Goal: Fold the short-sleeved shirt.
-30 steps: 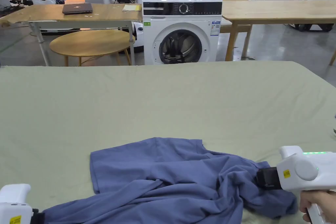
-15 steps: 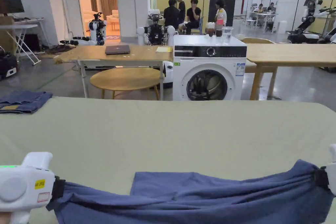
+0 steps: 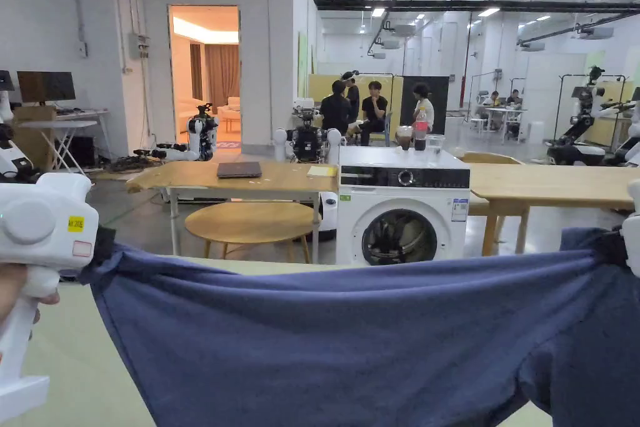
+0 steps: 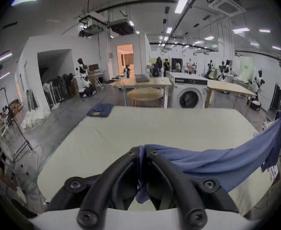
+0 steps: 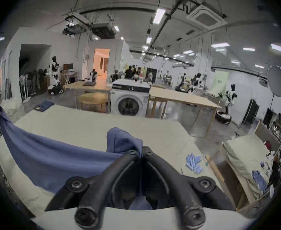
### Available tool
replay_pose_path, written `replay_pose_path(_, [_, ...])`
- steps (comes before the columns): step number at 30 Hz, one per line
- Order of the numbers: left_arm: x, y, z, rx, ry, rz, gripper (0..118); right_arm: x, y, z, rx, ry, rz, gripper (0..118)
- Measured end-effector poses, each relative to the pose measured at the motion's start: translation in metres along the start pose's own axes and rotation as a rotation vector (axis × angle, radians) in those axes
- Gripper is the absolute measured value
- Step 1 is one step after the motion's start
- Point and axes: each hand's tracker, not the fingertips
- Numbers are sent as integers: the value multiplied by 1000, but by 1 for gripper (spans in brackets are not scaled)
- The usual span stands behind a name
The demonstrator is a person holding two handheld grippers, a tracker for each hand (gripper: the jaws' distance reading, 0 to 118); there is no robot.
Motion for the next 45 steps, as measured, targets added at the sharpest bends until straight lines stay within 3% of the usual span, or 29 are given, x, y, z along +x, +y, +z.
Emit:
replay_pose_path(11, [30, 94, -37, 92, 75, -19, 2, 7, 96, -47, 74, -59, -72, 1])
replay_pose_path(23, [78, 123, -141, 144, 203, -55, 2, -9, 115, -163, 53, -132, -65, 1])
replay_pose_path(28, [90, 98, -190, 89, 210, -81, 2, -18, 81, -213, -22, -140, -47, 1])
replay_pose_path(35, [97, 12, -234, -58, 151, -117, 2, -25, -11, -248, -157, -111, -40, 1])
replay_pose_path(45, [87, -127, -172, -203, 34, -127, 2, 0, -149, -152, -259, -31, -125, 1])
